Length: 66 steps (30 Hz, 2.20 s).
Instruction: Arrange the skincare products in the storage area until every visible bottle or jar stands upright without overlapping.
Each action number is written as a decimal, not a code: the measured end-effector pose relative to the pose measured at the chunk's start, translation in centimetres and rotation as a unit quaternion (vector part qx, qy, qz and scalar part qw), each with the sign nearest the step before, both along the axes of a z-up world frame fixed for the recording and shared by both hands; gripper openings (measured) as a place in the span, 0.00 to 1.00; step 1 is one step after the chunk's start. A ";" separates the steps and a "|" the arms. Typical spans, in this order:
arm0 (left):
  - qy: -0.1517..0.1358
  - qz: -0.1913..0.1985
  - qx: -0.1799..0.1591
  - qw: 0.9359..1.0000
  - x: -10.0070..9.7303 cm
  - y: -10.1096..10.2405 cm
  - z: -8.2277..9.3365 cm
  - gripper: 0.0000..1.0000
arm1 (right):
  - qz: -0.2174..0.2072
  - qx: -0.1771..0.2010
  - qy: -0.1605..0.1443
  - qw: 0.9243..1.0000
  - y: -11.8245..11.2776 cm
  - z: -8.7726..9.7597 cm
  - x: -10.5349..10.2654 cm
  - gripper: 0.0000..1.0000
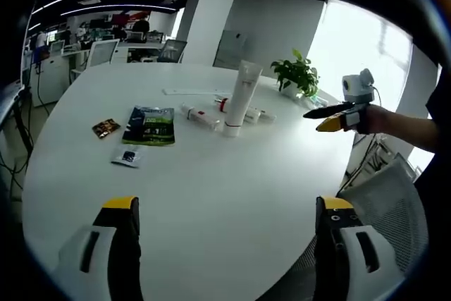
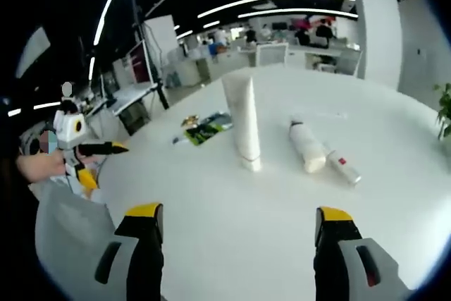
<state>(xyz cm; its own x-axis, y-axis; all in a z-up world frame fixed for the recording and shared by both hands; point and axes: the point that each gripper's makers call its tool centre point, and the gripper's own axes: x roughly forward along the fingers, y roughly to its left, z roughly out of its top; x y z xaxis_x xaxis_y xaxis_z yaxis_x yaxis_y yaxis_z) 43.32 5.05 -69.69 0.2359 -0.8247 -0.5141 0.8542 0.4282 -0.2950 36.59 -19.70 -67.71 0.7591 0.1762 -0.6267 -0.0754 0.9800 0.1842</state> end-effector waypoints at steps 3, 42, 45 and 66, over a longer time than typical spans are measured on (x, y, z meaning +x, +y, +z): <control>0.004 0.000 -0.001 1.000 0.0 -0.1 -0.2 0.98 | 0.001 0.000 0.015 1.000 -0.4 -0.4 0.6 0.87; 0.031 0.027 -0.002 0.999 1.8 0.3 -2.1 0.97 | 0.036 -0.082 0.085 0.992 -6.9 -4.9 11.1 0.61; 0.033 0.026 -0.001 0.999 2.0 0.3 -2.2 0.96 | 0.042 -0.082 0.086 0.992 -7.0 -4.6 12.2 0.61; 0.048 0.023 0.005 0.999 2.4 0.7 -3.5 0.95 | 0.109 -0.103 0.205 0.967 -9.5 -5.8 18.4 0.52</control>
